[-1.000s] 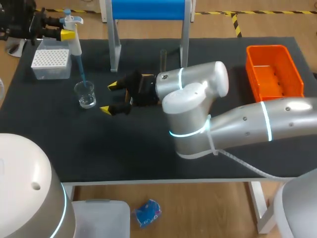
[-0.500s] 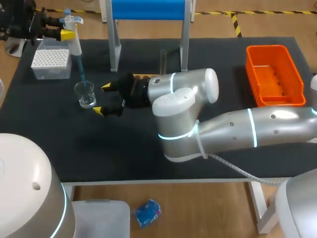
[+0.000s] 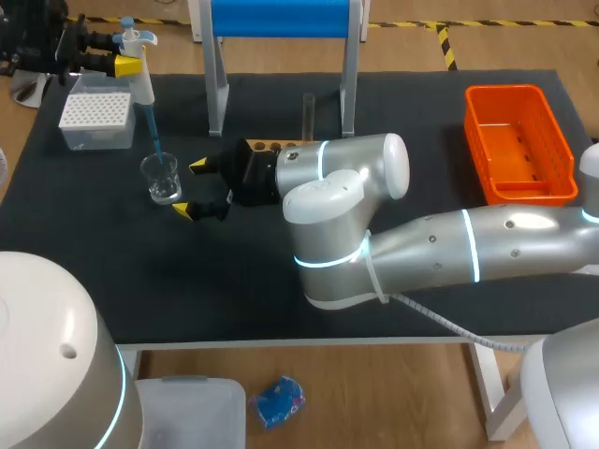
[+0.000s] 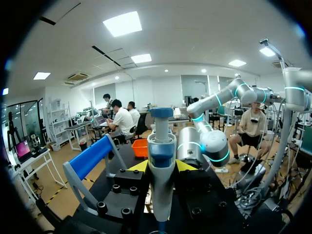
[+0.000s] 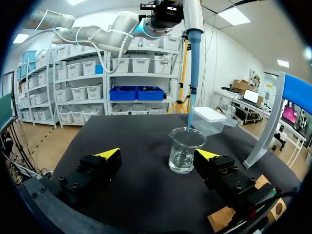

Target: Invert the test tube, pick up the pipette, mount the tip to pipette, aspirate from beaker and dispense into the tube, eject the tip, return the pipette, and cap with the stopper.

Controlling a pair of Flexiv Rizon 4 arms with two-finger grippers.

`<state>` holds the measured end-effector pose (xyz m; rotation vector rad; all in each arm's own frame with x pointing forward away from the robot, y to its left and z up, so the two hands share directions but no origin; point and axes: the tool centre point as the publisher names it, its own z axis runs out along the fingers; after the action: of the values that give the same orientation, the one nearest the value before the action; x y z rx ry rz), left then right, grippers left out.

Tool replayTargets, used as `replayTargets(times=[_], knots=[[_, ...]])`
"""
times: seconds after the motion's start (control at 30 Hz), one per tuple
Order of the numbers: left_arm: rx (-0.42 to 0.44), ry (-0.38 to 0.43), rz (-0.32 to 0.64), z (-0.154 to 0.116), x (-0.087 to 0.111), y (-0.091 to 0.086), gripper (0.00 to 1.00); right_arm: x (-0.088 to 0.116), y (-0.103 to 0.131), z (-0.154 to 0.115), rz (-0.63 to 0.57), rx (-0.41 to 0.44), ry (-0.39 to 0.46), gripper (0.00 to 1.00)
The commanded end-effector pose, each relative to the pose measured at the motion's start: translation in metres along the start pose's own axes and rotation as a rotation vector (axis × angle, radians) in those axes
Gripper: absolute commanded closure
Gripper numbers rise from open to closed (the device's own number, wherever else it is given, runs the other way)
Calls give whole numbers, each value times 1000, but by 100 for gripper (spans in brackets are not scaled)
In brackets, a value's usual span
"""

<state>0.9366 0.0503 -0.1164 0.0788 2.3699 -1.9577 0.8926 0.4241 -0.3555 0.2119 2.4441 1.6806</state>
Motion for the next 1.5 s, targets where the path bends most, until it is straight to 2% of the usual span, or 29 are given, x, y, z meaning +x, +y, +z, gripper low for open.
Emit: replayTargets(times=[0.03,0.27,1.0,1.5], knots=[[-9,-2,-5,5,-2,1,100,1,-1,2,0,-4,-5,0],[-11,-6,-7,6,-4,8,100,1,-1,2,0,-4,-5,0],[7,-4,-13,8,-14,50,100,1,-1,2,0,-4,-5,0],[-12,-10,-5,6,-18,66,100,1,-1,2,0,-4,-5,0]])
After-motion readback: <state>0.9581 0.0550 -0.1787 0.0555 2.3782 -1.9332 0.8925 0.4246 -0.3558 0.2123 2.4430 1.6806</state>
